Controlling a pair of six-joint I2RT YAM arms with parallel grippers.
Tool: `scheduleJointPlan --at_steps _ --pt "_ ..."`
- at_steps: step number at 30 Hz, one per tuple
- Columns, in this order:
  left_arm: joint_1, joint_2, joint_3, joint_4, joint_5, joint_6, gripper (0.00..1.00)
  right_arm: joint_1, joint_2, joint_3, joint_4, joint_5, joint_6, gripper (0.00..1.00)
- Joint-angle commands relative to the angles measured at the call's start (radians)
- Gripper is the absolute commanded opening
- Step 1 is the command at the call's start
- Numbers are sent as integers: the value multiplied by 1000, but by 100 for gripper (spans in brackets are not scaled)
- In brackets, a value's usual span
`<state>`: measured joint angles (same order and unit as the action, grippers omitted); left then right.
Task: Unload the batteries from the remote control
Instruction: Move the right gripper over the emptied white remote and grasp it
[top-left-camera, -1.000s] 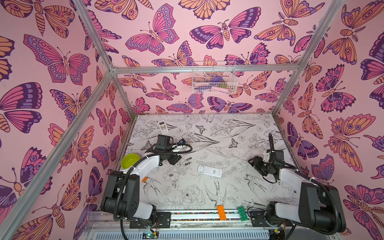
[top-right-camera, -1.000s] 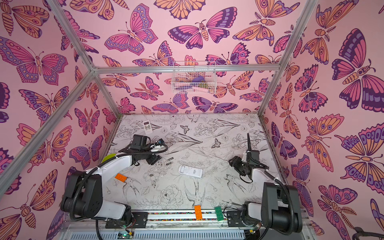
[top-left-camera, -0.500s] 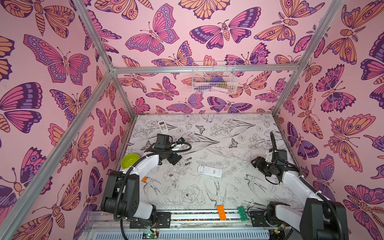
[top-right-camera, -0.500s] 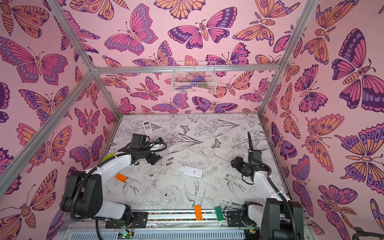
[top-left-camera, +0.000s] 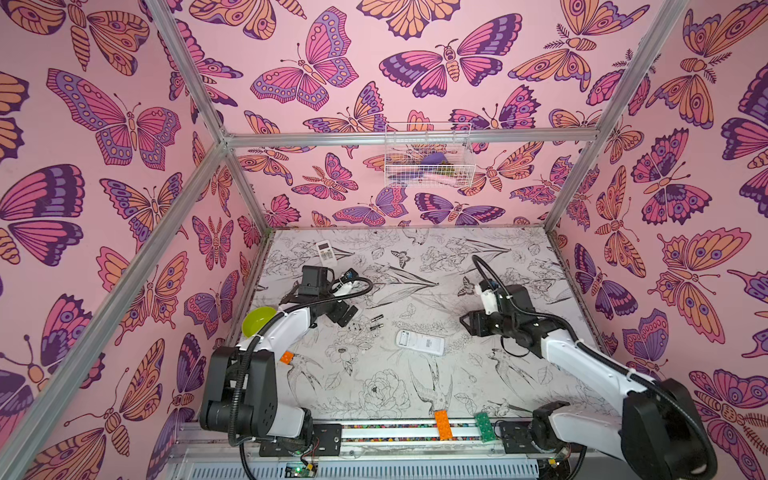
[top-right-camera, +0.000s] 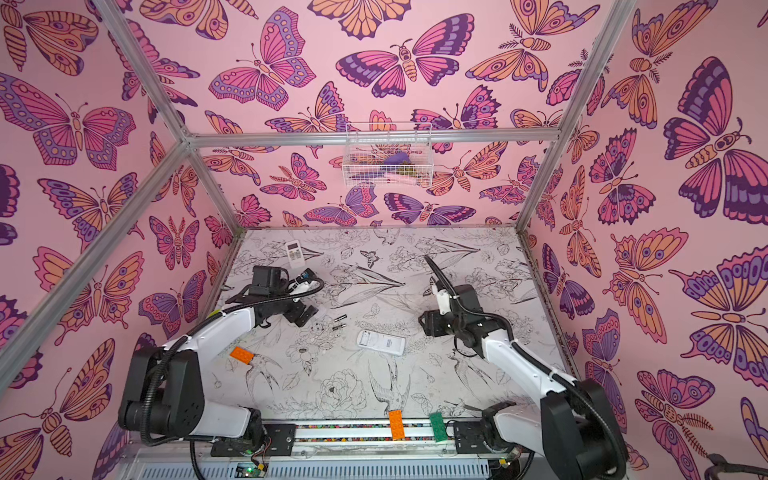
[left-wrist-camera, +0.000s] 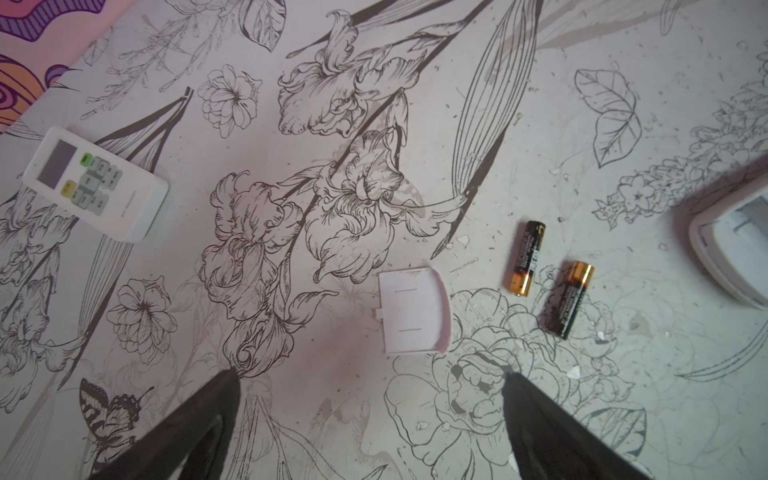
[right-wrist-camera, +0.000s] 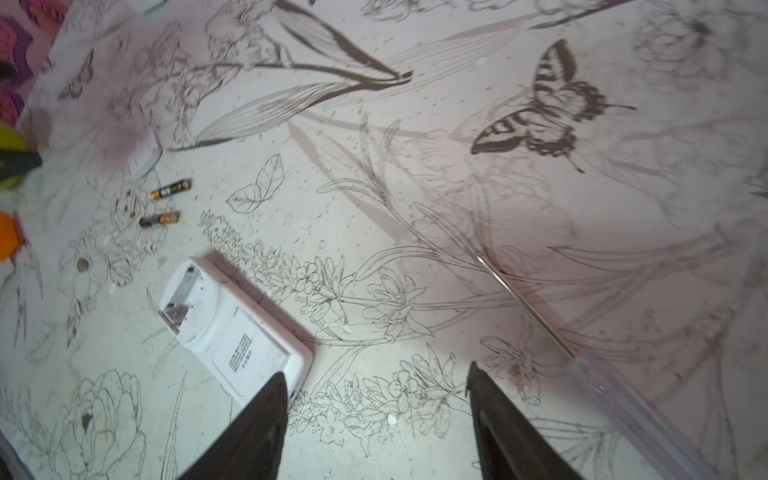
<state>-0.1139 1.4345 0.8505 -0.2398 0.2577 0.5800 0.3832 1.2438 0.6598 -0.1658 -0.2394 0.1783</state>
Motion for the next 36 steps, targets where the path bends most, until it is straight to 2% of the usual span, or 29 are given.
scheduleJointPlan --at_steps 1,5,6,10,13,19,24,36 --pt "22 -22 -2 -8 37 -31 100 70 41 58 -9 -10 -171 73" --pt "42 -35 -4 -11 47 -46 100 138 104 117 -52 -16 -267 96" --pt "49 -33 -4 -9 52 -49 100 153 114 133 -68 -4 -286 99" --pt "55 -38 -15 4 65 -45 100 211 176 167 -94 -41 -389 100" --pt "64 -34 -4 -9 61 -54 100 257 246 246 -216 -45 -467 98" --pt "71 -35 -9 -1 62 -56 100 306 378 339 -333 -104 -587 96" --pt "74 -38 -8 2 76 -59 100 318 455 396 -379 -91 -641 95" --pt "85 -26 -4 5 68 -55 100 353 542 458 -417 -9 -669 91"
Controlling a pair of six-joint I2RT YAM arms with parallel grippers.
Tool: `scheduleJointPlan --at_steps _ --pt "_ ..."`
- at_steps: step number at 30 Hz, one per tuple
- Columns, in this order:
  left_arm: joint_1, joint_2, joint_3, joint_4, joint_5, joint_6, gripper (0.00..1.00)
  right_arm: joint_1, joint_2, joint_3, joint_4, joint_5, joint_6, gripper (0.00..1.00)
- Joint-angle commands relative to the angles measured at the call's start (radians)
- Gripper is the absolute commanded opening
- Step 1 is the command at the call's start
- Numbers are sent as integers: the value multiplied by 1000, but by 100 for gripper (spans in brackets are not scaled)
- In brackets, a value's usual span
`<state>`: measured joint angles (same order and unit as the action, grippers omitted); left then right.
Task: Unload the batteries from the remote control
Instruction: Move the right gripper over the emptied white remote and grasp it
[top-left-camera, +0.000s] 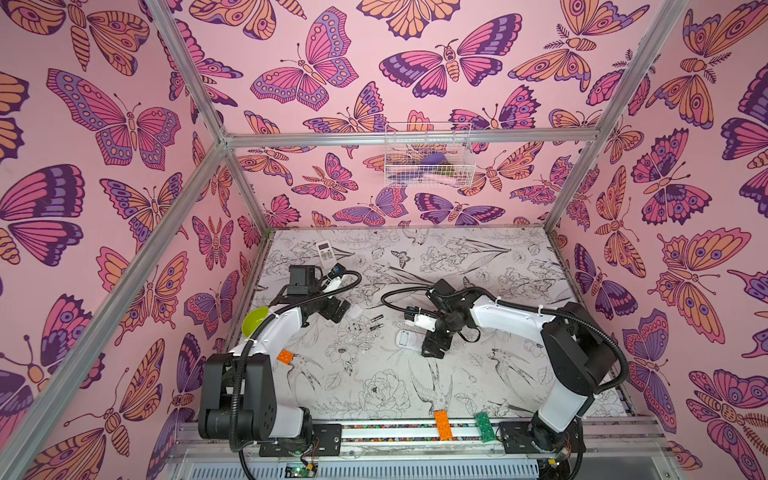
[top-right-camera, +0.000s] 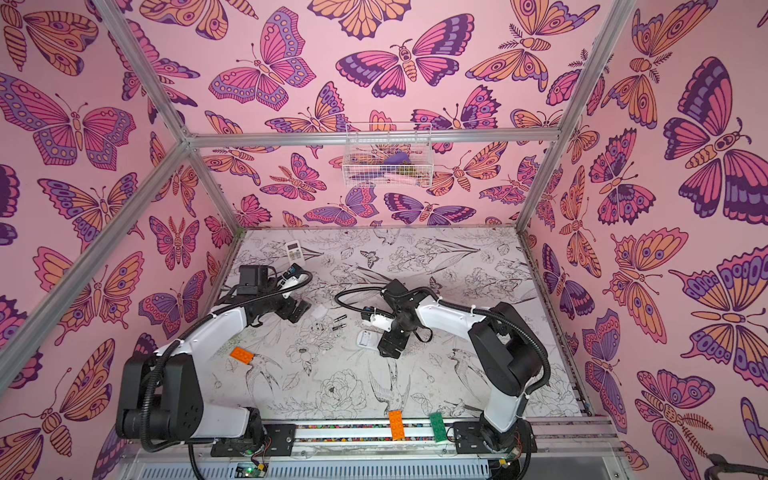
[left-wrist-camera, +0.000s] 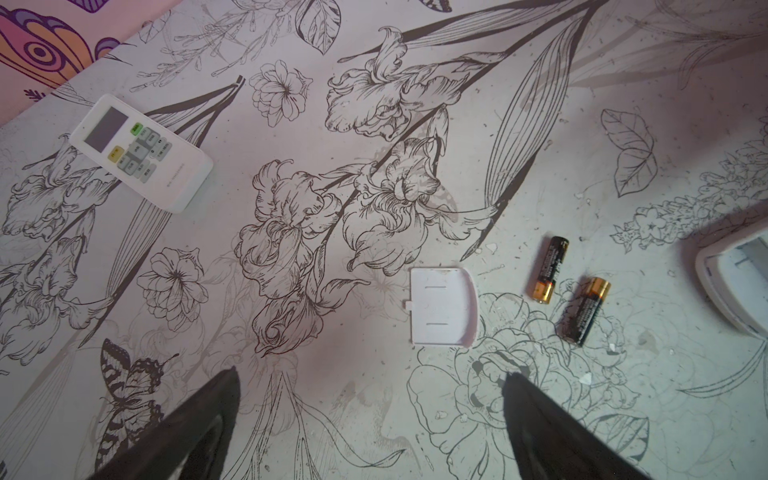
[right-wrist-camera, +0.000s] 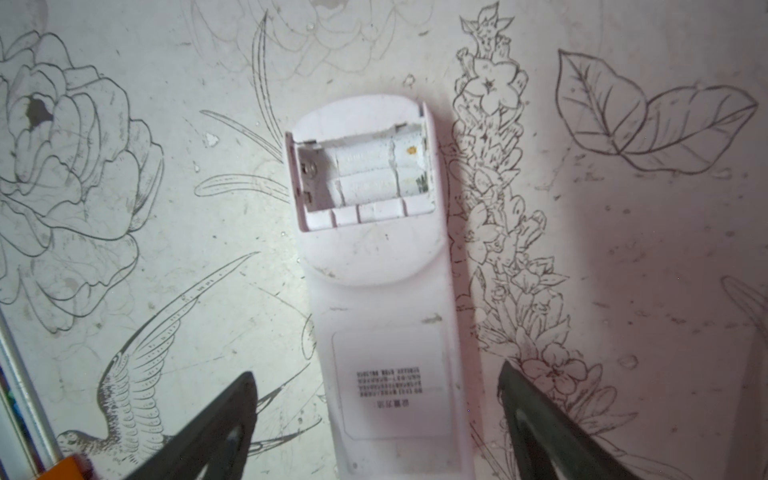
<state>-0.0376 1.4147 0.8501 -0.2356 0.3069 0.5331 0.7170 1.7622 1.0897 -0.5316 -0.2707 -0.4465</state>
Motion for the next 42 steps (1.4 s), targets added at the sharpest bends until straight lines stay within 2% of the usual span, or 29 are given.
scheduleJointPlan --at_steps 1,8,11,19,24,27,33,42 --pt "8 -7 -5 1 25 -10 100 24 33 34 -55 34 -49 90" --pt "13 -4 -2 -3 18 -10 100 46 82 73 -59 89 -45 75" --pt "14 -14 -1 -11 18 -19 100 48 111 98 -76 109 -46 66" --pt "21 -26 -4 -10 9 -17 100 56 133 105 -65 160 -59 60" --pt "25 -36 -13 0 20 -17 100 52 127 106 -35 195 -40 40" --pt "31 -29 -9 -7 16 -20 100 33 98 105 -10 186 -11 31" --pt "34 -32 -5 -10 16 -25 100 -78 34 92 53 224 47 32" --pt "50 -37 13 -17 14 -44 100 -332 -10 102 99 263 154 31"
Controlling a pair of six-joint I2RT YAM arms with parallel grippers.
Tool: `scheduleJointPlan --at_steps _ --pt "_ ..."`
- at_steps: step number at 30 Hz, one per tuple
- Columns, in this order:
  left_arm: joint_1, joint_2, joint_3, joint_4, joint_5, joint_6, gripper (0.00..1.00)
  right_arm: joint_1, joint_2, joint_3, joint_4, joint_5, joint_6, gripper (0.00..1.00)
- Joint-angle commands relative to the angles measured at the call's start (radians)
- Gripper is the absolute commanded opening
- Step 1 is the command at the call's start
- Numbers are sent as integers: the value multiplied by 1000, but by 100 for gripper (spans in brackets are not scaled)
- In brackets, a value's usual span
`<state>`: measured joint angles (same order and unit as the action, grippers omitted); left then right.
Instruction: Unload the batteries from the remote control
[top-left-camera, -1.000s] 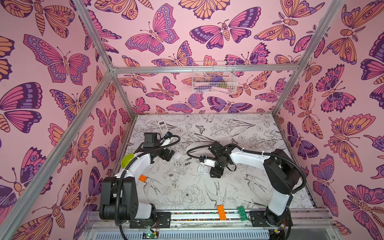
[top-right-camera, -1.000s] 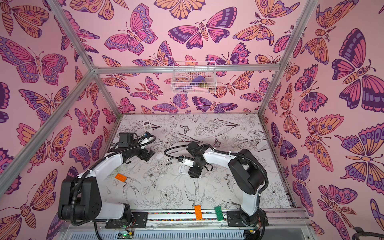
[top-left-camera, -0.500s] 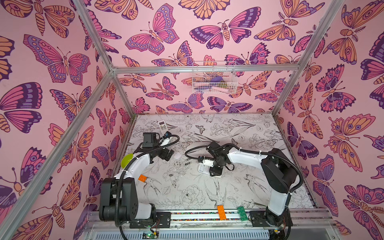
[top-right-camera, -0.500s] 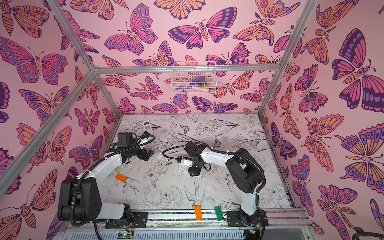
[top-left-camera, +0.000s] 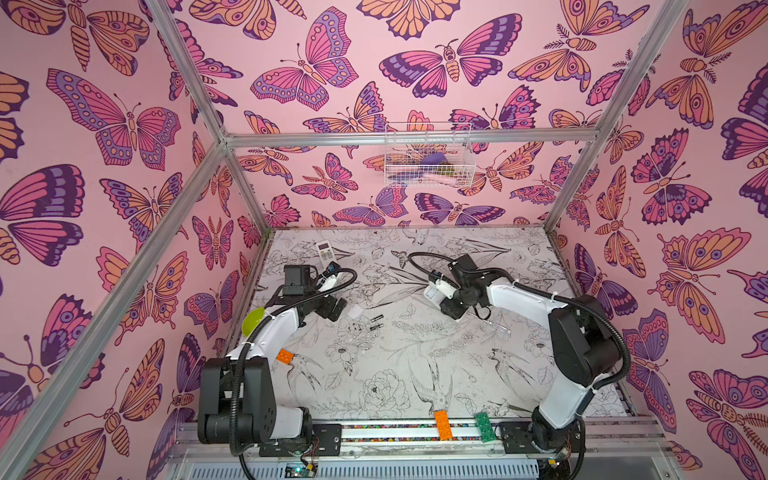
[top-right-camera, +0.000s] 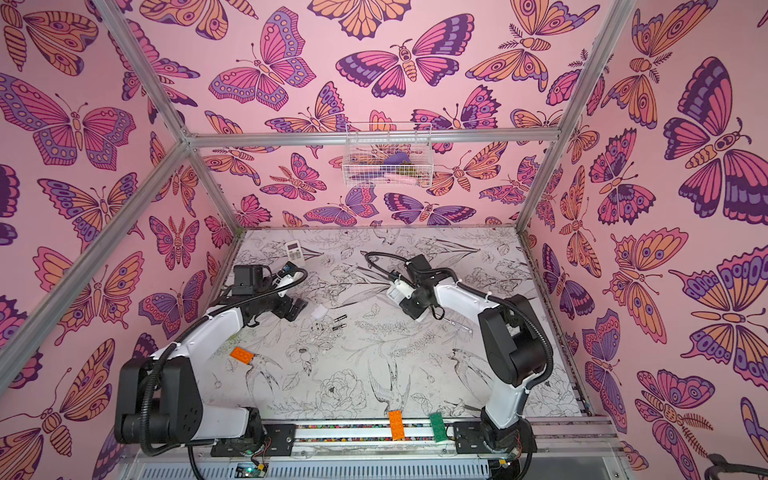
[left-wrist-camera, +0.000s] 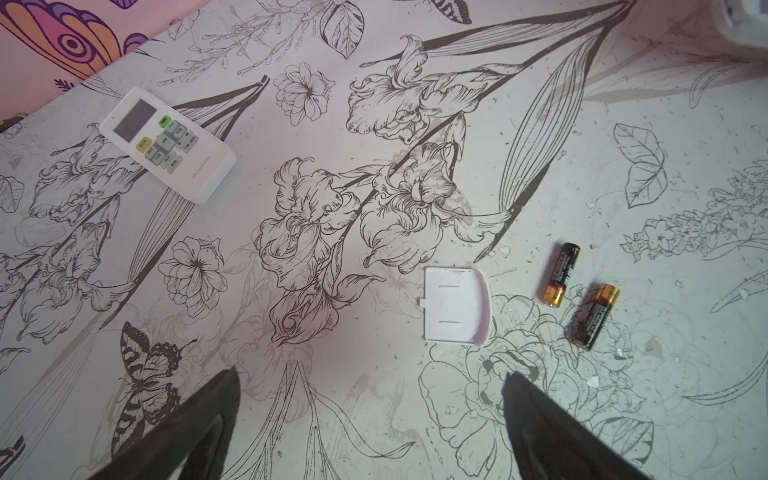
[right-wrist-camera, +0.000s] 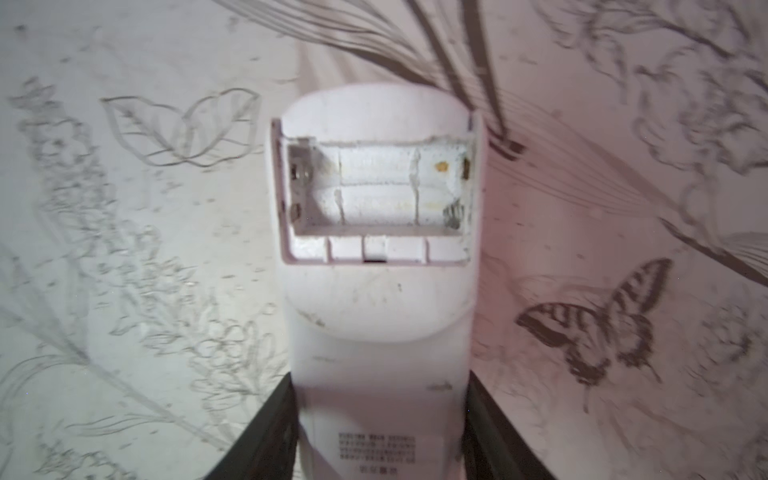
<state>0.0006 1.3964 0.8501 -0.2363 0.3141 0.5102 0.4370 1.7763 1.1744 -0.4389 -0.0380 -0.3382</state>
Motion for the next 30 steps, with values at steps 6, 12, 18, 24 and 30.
scheduleJointPlan --at_steps 6,12,18,24,30 --pt "25 -19 63 -58 0 -56 100 -205 -3 53 -15 50 86 32" --pt "29 -7 130 -105 -40 -49 100 -313 26 56 -11 29 115 33" --pt "32 31 195 -137 -131 -71 100 -347 63 53 -4 30 122 38" --pt "32 67 238 -159 -141 -144 100 -359 94 46 7 27 133 44" --pt "32 129 328 -200 -188 -337 100 -365 92 42 8 35 131 63"
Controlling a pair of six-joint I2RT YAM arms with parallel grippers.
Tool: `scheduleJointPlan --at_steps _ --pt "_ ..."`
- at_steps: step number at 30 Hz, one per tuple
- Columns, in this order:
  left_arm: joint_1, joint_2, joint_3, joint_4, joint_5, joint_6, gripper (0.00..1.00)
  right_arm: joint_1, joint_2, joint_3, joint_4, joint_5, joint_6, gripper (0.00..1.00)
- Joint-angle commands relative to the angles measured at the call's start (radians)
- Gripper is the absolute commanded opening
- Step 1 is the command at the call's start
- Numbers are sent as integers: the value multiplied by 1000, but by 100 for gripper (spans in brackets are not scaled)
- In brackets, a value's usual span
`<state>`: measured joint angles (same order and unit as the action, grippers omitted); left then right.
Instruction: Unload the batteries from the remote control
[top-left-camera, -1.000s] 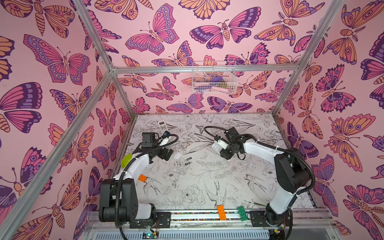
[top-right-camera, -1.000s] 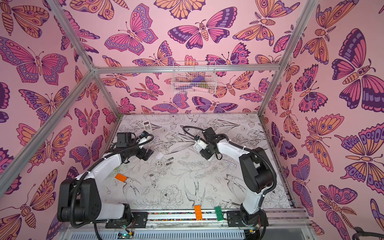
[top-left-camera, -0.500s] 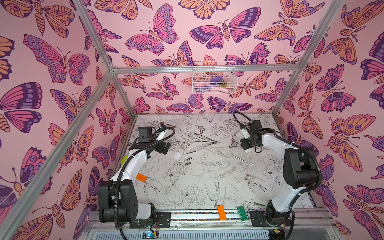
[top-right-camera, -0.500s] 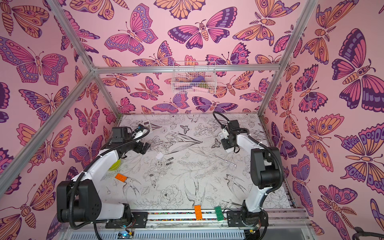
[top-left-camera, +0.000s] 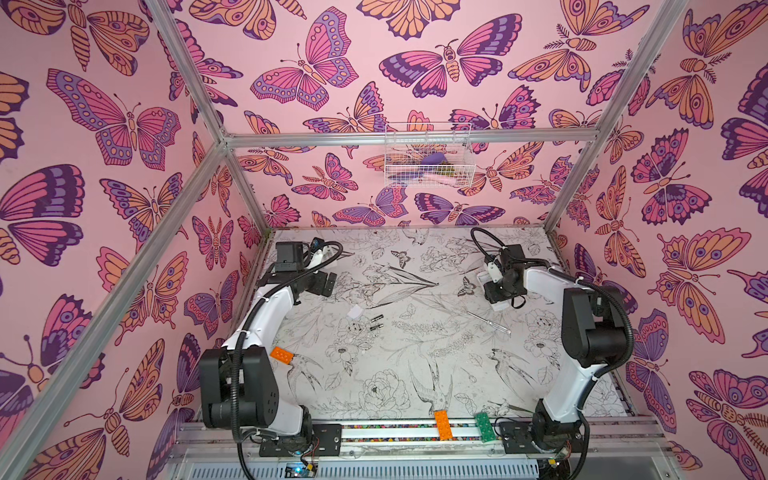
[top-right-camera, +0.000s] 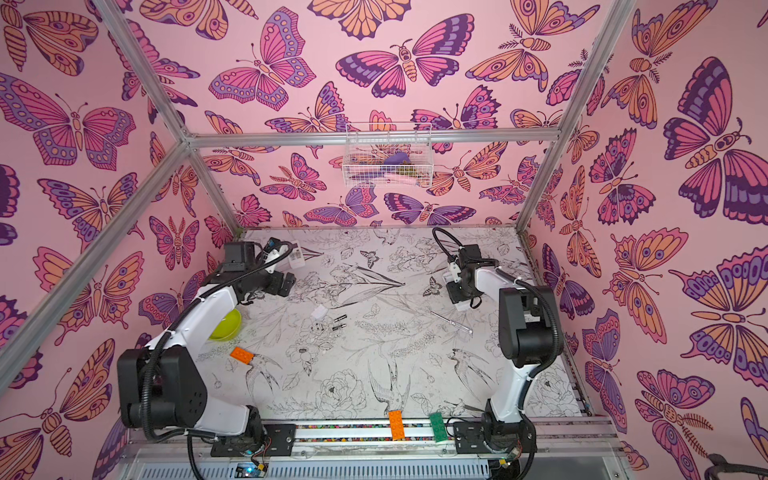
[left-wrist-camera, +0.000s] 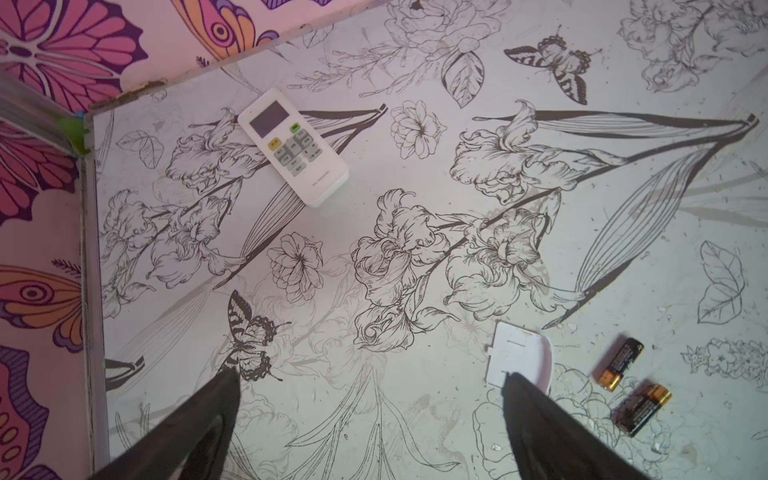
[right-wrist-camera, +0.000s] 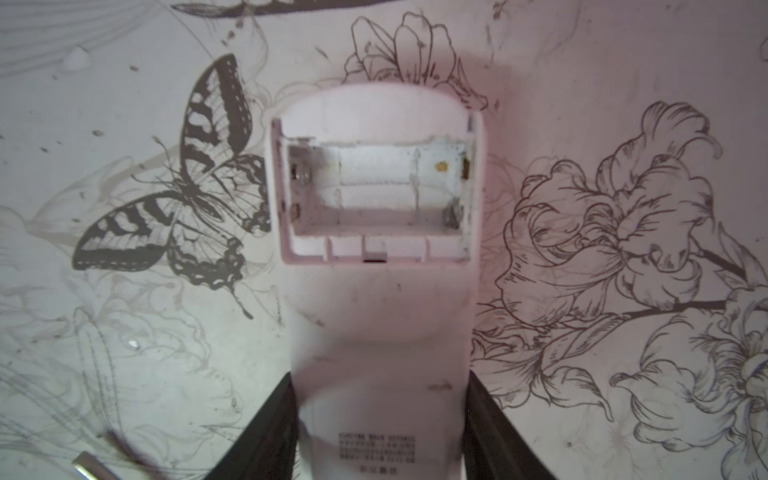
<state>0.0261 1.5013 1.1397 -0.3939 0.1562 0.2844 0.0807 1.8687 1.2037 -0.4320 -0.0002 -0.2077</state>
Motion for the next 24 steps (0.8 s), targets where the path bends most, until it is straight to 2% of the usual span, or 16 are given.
scheduleJointPlan --at_steps 1,8,9,13,17,24 --pt "6 36 54 -49 -36 -130 100 -9 -4 15 -5 -4 1 65" --pt "3 114 163 -66 -52 -247 100 -9 -92 -29 9 10 4 75" --pt "3 130 184 -73 -61 -277 100 -10 -108 -33 1 6 10 100" --pt "-14 195 255 -75 -98 -369 100 -9 -240 -133 60 0 30 99" --pt "-55 262 314 -73 -175 -365 100 -9 -371 -208 51 28 32 99" --pt "-61 447 466 -130 -324 -528 100 -9 -668 -372 81 42 63 99"
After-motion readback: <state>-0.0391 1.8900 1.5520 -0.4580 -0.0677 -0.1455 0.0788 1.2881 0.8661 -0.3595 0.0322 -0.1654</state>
